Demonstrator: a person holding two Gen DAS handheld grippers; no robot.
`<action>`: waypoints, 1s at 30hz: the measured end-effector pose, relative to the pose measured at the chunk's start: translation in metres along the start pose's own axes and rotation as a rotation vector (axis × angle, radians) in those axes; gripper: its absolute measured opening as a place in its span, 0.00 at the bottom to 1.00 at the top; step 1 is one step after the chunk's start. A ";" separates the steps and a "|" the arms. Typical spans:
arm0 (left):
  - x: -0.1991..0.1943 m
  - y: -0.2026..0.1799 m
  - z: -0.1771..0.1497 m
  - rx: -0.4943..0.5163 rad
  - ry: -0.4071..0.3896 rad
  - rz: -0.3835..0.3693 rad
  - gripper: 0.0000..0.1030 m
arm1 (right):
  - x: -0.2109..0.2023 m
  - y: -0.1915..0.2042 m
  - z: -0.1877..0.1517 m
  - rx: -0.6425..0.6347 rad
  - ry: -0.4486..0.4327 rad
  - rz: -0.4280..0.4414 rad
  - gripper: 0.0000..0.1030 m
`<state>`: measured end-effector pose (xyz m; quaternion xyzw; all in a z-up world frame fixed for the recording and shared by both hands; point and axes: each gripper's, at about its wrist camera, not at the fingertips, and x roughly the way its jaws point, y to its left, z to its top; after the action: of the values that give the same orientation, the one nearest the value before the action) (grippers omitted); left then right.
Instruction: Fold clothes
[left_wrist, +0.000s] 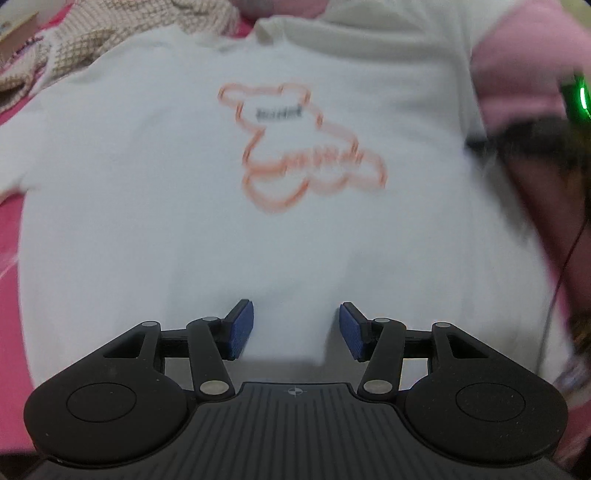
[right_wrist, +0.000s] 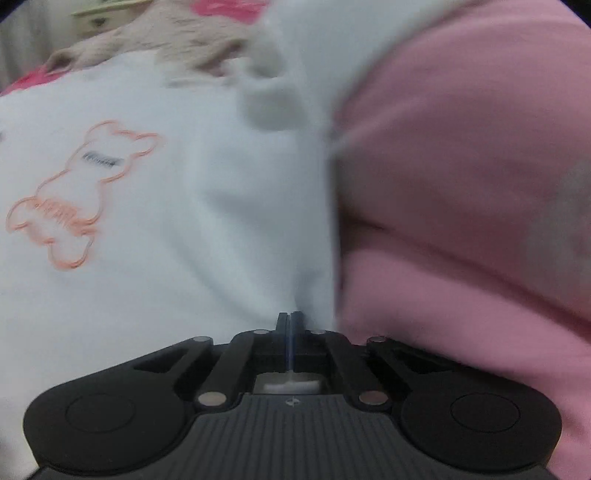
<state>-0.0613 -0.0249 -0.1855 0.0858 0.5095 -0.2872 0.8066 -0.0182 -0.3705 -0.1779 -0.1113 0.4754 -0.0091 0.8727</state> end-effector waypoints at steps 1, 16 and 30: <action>-0.003 -0.002 -0.005 0.018 -0.008 0.026 0.50 | -0.009 0.000 0.001 0.013 -0.021 -0.007 0.00; -0.032 -0.027 -0.054 0.309 0.030 0.100 0.55 | -0.081 0.057 -0.107 -0.106 0.165 0.203 0.15; -0.038 -0.020 -0.027 0.181 0.072 0.021 0.56 | -0.167 -0.016 -0.065 0.195 0.046 0.355 0.34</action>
<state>-0.1048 -0.0155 -0.1618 0.1738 0.5092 -0.3205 0.7796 -0.1620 -0.3780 -0.0700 0.0593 0.5042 0.0964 0.8562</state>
